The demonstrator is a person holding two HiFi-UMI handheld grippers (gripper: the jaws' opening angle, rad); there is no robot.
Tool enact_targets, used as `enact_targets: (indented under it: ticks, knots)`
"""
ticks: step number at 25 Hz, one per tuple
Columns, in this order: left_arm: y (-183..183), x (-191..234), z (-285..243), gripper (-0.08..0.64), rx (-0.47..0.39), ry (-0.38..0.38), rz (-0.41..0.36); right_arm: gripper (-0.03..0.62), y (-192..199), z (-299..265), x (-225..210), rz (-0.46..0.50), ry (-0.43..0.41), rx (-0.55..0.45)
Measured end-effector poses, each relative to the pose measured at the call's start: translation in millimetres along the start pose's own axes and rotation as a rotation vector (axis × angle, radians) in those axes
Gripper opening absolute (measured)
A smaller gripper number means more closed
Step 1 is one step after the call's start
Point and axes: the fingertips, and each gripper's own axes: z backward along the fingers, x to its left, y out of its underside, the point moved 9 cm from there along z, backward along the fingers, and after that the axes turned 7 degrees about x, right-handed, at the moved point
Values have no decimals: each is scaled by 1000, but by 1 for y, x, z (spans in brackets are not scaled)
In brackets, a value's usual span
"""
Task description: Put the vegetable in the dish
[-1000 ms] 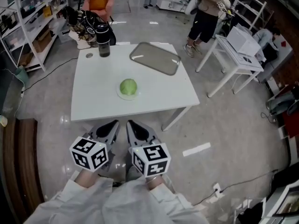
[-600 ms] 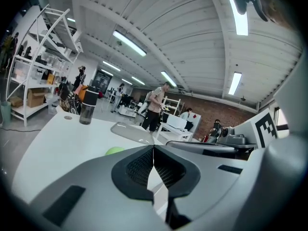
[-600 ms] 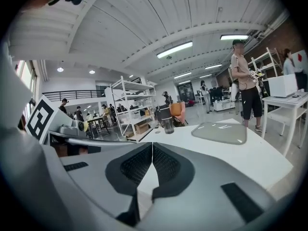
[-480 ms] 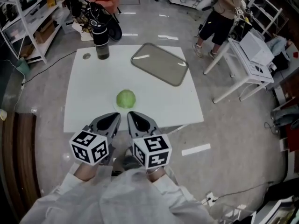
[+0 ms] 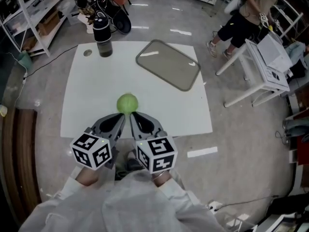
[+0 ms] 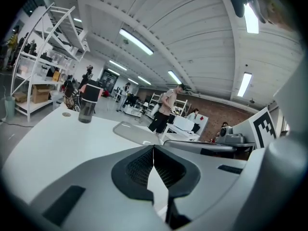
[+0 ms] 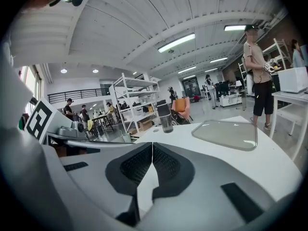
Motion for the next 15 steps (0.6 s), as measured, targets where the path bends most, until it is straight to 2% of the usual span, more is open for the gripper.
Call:
enact_targets:
  ticks: [8, 12, 15]
  knots:
    - [4, 19, -4, 8, 52, -21, 18, 12, 4, -10, -6, -39, 15, 16]
    - [0, 29, -3, 8, 67, 60, 57, 12, 2, -18, -7, -79, 18, 4]
    - [-5, 39, -3, 8, 83, 63, 77, 12, 2, -23, -7, -108, 24, 19]
